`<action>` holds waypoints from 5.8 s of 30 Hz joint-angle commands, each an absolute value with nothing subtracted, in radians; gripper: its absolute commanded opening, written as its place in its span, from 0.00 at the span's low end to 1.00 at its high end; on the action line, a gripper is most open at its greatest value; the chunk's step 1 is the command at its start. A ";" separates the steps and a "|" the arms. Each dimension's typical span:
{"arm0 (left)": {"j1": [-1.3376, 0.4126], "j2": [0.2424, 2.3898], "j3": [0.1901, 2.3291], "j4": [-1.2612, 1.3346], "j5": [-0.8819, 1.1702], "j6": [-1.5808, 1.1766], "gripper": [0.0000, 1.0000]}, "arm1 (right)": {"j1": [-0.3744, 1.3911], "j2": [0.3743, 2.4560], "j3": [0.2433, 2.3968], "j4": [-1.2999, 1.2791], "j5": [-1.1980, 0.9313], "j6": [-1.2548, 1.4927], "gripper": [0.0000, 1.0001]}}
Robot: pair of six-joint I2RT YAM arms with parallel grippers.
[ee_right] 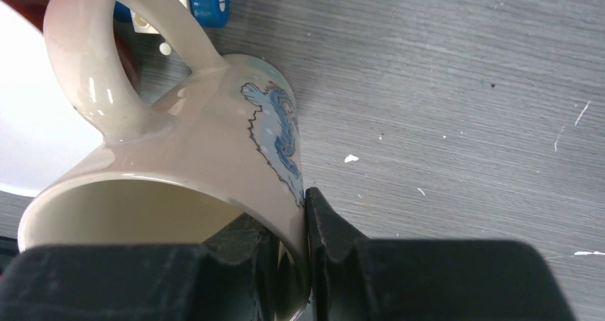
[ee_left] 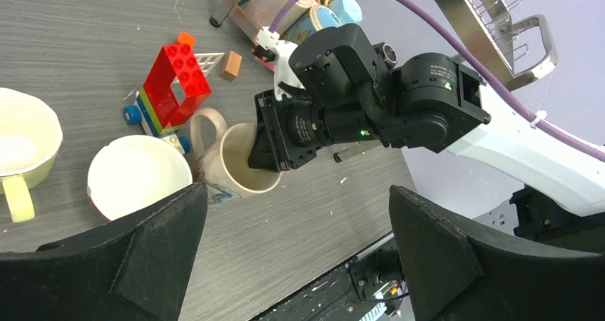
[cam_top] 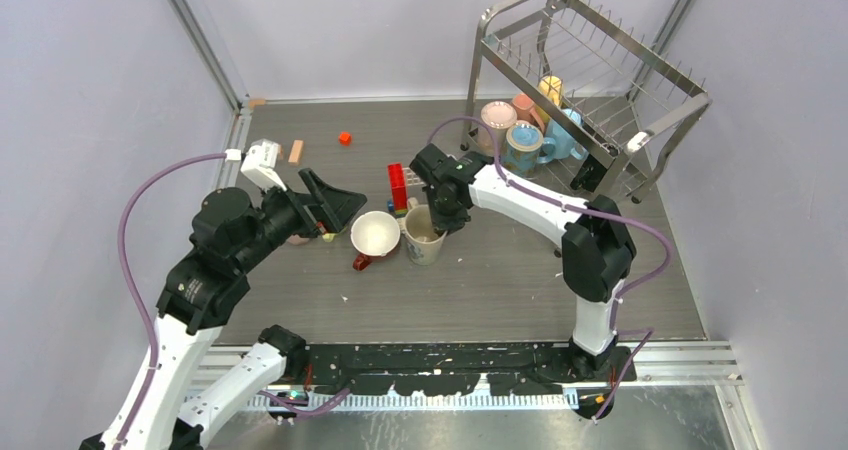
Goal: Unload the cups from the dish rack
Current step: Place the cup at the center of the board, then unload the cup from the dish rack.
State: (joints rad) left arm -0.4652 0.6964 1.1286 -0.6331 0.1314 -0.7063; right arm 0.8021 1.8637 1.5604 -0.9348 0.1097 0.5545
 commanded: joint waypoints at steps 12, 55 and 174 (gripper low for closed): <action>-0.466 0.713 1.109 -0.591 0.133 -0.710 1.00 | 0.723 2.060 1.871 -0.890 0.147 0.518 0.01; -0.466 0.742 1.060 -0.569 0.168 -0.752 1.00 | 0.707 2.146 2.104 -1.133 0.080 0.441 0.18; -0.904 2.450 2.174 0.092 -0.385 -0.300 1.00 | 0.818 1.054 2.064 -1.056 0.360 0.411 1.00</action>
